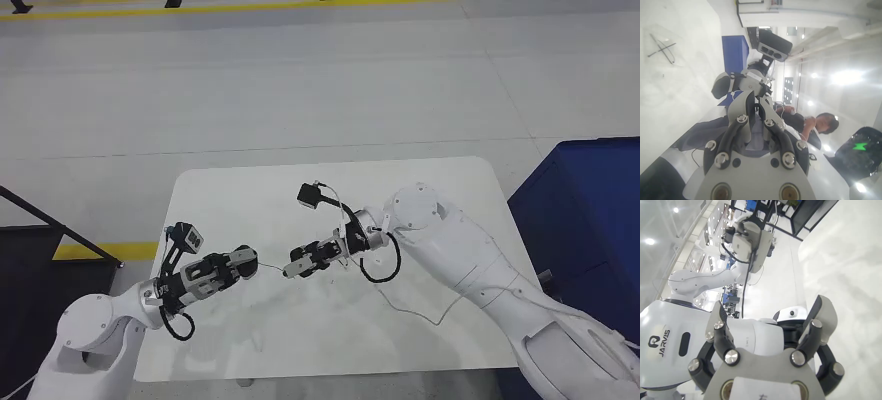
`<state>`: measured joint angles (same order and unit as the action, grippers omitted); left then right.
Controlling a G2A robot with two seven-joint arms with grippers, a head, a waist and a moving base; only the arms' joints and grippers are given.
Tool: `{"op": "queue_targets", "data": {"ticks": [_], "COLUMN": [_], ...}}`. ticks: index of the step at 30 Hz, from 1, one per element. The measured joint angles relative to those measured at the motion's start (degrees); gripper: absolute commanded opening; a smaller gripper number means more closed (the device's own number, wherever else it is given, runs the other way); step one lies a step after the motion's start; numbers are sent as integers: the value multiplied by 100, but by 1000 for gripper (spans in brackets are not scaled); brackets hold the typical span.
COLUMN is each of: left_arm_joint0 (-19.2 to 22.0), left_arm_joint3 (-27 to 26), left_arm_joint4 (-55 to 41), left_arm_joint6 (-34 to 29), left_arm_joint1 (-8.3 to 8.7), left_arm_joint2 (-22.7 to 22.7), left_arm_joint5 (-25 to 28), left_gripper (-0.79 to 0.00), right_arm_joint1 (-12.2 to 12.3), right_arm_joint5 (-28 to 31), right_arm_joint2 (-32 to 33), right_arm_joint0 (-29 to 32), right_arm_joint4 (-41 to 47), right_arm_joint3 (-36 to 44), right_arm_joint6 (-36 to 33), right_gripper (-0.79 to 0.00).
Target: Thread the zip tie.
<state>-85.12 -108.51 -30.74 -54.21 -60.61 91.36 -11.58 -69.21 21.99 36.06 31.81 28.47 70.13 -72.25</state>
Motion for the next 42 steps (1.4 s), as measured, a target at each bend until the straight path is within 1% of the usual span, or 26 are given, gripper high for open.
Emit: {"op": "queue_targets", "data": {"ticks": [2,4,5,6,7,8,11,15,16,17,19,20,21,23,24,27,28,31,33,37,42], "left_arm_joint0": [-51,-118,-150,-174,-185,-183,-171,-172,-183,-199,-215,-218,-219,-217,-217,-219,-224,-232,-231,-252,-253], "left_arm_joint3": [-156,-335,-395,-439,-470,-491,-539,-535,-532,-534,-558,-559,-559,-567,-567,-585,-596,-597,-595,-617,-627], "left_arm_joint4": [-66,140,233,264,216,199,321,314,310,313,315,290,258,223,210,179,174,111,66,94,117], "left_arm_joint6": [277,610,737,819,877,913,973,969,987,1021,1117,1150,1174,1190,1181,1208,1216,1204,1191,1202,1243], "left_arm_joint1": [14,33,38,40,40,43,51,50,49,48,47,45,45,48,51,58,60,67,71,83,94], "left_arm_joint2": [104,174,169,148,115,87,39,42,29,2,-55,-69,-77,-95,-107,-132,-146,-164,-170,-219,-264], "left_arm_joint5": [-492,-873,-1015,-1155,-1329,-1444,-1573,-1561,-1565,-1584,-1612,-1620,-1632,-1672,-1700,-1764,-1780,-1821,-1832,-1809,-1798], "left_gripper": [-785,-785,-785,-785,-785,-785,-785,-785,-785,-785,-785,-785,-785,-785,-785,-785,-785,-785,-785,-785,-785], "right_arm_joint1": [34,65,77,90,106,115,121,118,119,118,119,121,125,132,137,156,164,184,191,196,195], "right_arm_joint5": [250,399,442,473,485,465,169,184,187,186,165,152,149,153,166,278,316,348,343,392,392], "right_arm_joint2": [116,251,312,371,435,469,532,532,531,531,510,505,509,539,558,589,595,609,606,576,583], "right_arm_joint0": [150,281,322,353,382,394,419,420,420,420,484,517,544,598,607,657,696,801,862,959,1017], "right_arm_joint4": [-50,142,224,266,231,146,-133,-130,-128,-129,-234,-318,-402,-545,-629,-1245,-1499,-2091,-2337,-2565,-2612], "right_arm_joint3": [110,228,272,308,352,375,338,331,332,333,435,500,555,640,666,804,876,1044,1134,1313,1418], "right_arm_joint6": [110,85,63,62,90,142,585,566,560,561,614,639,667,738,779,1071,1196,1473,1561,1526,1477], "right_gripper": [-154,-154,-114,-114,0,0,0,0,-62,-397,-582,-653,-674,-680,-727,-733,-751,-767,-785,-785,-785]}}
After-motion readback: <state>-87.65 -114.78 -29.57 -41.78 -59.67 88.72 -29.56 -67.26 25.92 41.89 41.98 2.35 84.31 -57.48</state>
